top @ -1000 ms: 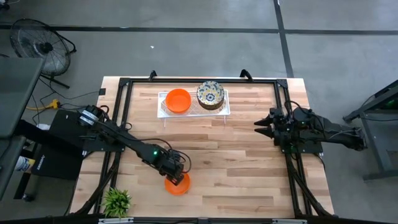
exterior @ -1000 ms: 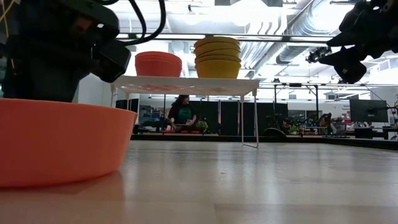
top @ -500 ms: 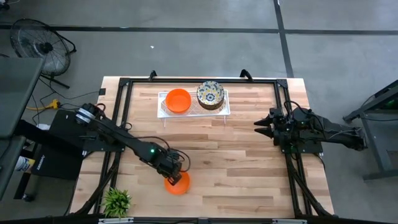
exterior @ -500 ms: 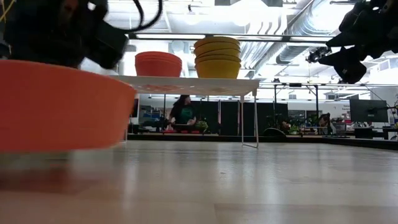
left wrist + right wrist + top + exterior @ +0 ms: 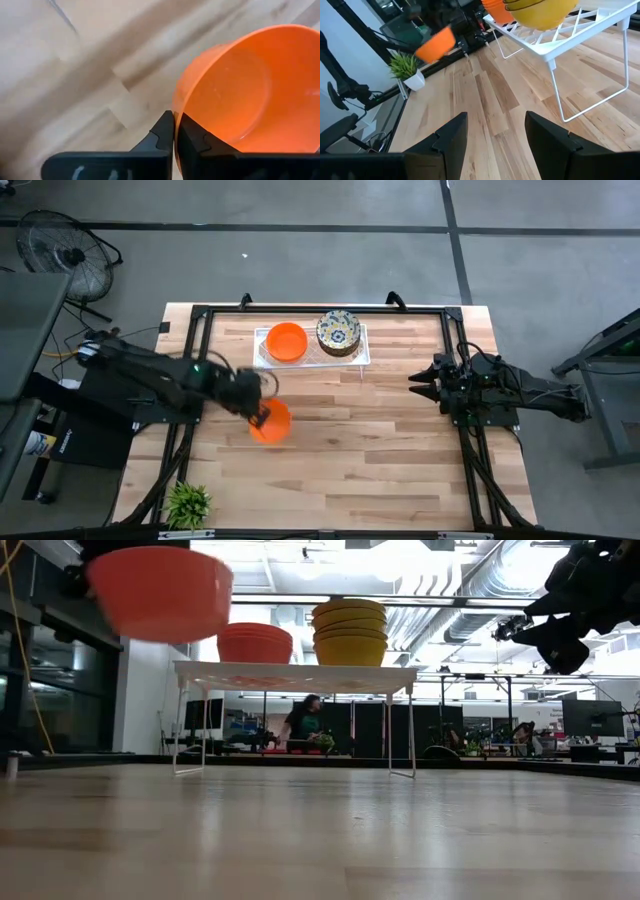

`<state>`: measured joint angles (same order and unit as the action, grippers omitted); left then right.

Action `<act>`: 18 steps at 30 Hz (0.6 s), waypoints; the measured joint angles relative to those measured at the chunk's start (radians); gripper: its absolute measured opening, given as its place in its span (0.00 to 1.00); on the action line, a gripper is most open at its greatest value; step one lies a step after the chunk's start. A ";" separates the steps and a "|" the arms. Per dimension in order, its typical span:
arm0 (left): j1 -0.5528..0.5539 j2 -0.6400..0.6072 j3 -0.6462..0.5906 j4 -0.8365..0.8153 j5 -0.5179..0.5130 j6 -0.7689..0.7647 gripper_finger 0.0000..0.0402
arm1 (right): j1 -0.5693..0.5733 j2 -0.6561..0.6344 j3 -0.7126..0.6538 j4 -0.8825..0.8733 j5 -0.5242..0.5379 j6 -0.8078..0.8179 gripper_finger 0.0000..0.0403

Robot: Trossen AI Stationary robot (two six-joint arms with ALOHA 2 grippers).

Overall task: Pick & Place Mini bowls
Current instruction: Stack the orange bowl on the other orange bowls on the shelf

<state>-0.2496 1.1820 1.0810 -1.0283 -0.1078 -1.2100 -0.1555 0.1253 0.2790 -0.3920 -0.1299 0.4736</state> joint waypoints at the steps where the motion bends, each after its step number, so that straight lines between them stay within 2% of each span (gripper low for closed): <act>1: 0.032 -0.012 0.024 -0.034 0.000 0.033 0.00 | 0.000 0.000 0.000 0.000 0.000 0.000 0.46; 8: 0.250 -0.021 0.253 -0.301 0.017 0.266 0.00 | 0.000 -0.001 0.000 0.000 -0.003 -0.002 0.46; 13: 0.384 -0.019 0.347 -0.356 0.030 0.386 0.00 | 0.000 -0.001 0.000 0.000 -0.004 -0.002 0.46; 18: 0.494 -0.018 0.386 -0.361 0.047 0.481 0.00 | 0.000 -0.001 0.000 0.000 -0.004 -0.002 0.46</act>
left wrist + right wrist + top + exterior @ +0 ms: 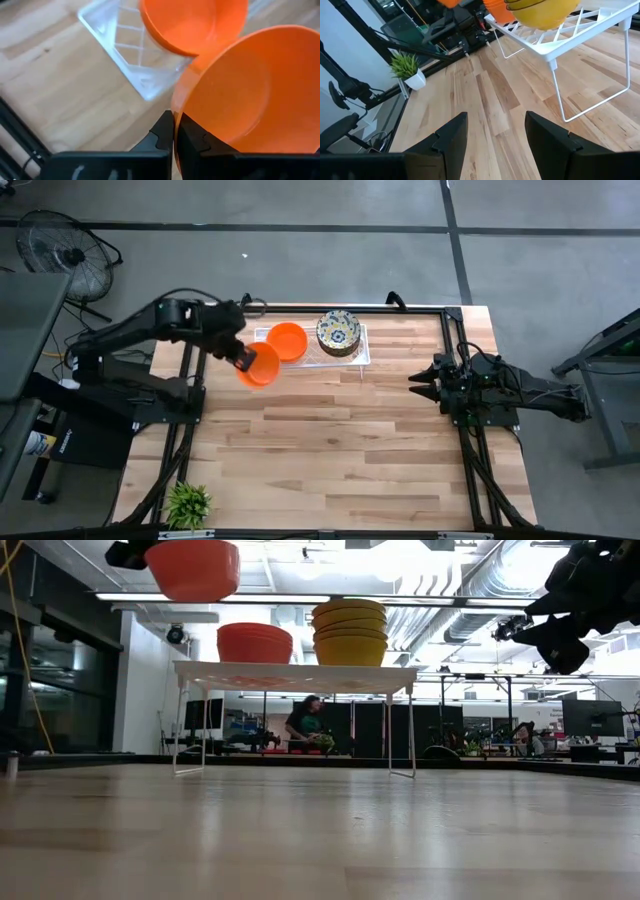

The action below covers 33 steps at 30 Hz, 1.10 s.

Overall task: Pick & Place Mini bowls
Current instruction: Stack the orange bowl on the other orange bowls on the shelf

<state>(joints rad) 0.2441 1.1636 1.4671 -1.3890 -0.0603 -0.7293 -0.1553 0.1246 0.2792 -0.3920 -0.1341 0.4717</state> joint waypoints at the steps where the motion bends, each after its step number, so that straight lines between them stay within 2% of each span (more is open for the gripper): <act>1: 0.021 0.004 0.005 0.000 0.005 0.018 0.00 | 0.000 0.000 0.000 0.000 -0.001 0.000 0.46; 11: 0.182 0.127 0.110 -0.005 0.072 0.215 0.00 | 0.000 0.000 0.000 0.000 -0.004 0.000 0.46; 22: 0.281 0.250 0.280 -0.028 0.089 0.378 0.00 | 0.000 0.000 0.000 0.000 -0.004 0.000 0.46; 33: 0.361 0.283 0.300 -0.023 0.132 0.437 0.00 | 0.000 0.000 0.000 0.000 -0.004 0.000 0.46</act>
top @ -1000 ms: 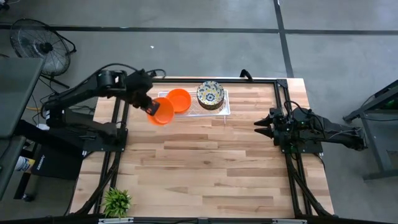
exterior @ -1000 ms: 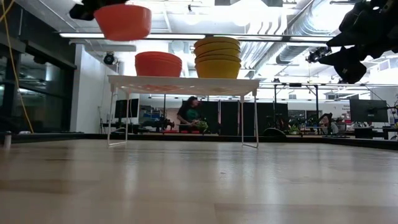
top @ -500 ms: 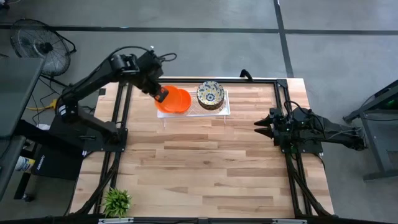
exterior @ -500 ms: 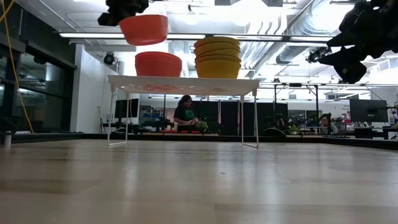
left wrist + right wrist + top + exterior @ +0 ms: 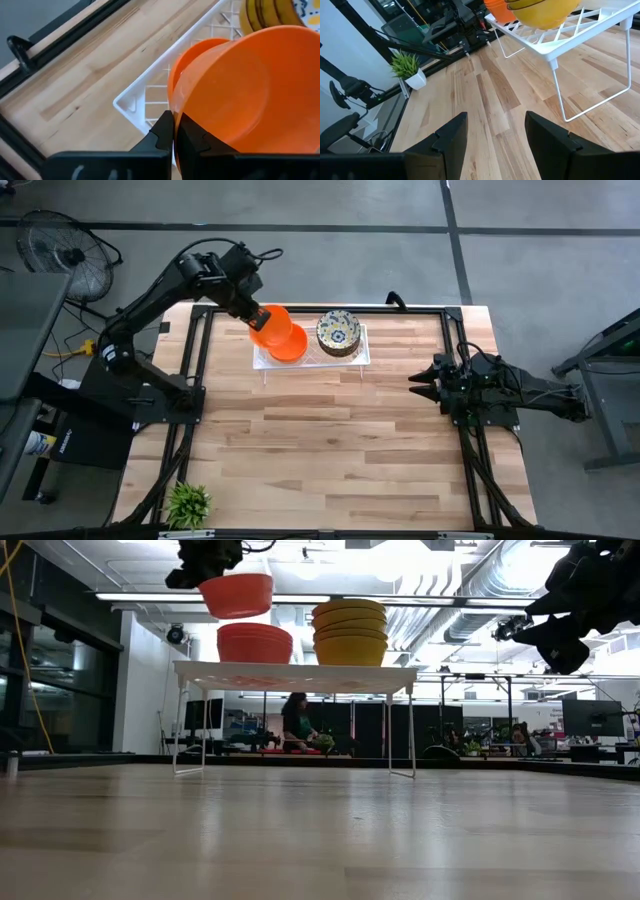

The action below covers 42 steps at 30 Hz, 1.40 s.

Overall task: Pick & Place Mini bowls
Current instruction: Stack the orange bowl on the other orange bowls on the shelf

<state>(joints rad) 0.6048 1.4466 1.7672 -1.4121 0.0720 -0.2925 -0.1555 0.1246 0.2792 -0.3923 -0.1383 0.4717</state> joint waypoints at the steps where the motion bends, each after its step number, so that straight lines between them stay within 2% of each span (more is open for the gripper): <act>1: 0.005 0.005 0.000 0.006 0.003 0.001 0.00 | 0.000 0.000 0.000 0.000 0.000 0.000 0.46; 15: 0.011 0.102 0.000 0.057 0.043 0.024 0.00 | 0.000 0.000 0.000 0.000 0.000 0.003 0.46; 42: -0.017 0.140 -0.002 0.028 0.043 0.053 0.00 | 0.000 0.000 0.000 -0.001 0.000 0.002 0.46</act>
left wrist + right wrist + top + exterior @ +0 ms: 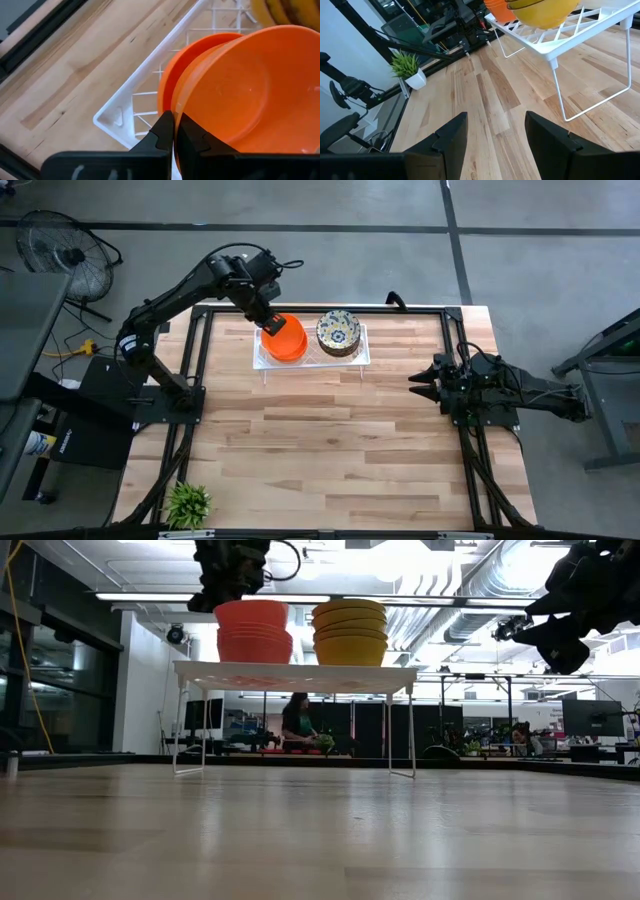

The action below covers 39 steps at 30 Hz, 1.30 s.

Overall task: Pick & Place Mini bowls
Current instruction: Stack the orange bowl on the other orange bowls on the shelf

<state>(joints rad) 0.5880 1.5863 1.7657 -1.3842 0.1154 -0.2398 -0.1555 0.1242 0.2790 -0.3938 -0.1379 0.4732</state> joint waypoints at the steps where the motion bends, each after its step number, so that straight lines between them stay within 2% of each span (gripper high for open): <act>1: 0.000 0.003 0.000 -0.002 0.000 0.000 0.00 | 0.000 0.000 0.000 0.000 0.000 0.000 0.46; 33: 0.000 0.025 0.000 -0.010 -0.013 0.008 0.00 | 0.000 0.000 0.000 -0.001 0.000 -0.001 0.46; 39: 0.000 0.025 0.000 0.002 -0.012 0.025 0.07 | 0.000 0.000 0.000 -0.002 0.000 -0.001 0.46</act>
<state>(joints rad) 0.5884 1.6112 1.7657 -1.3817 0.1037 -0.2152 -0.1552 0.1242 0.2793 -0.3953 -0.1379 0.4721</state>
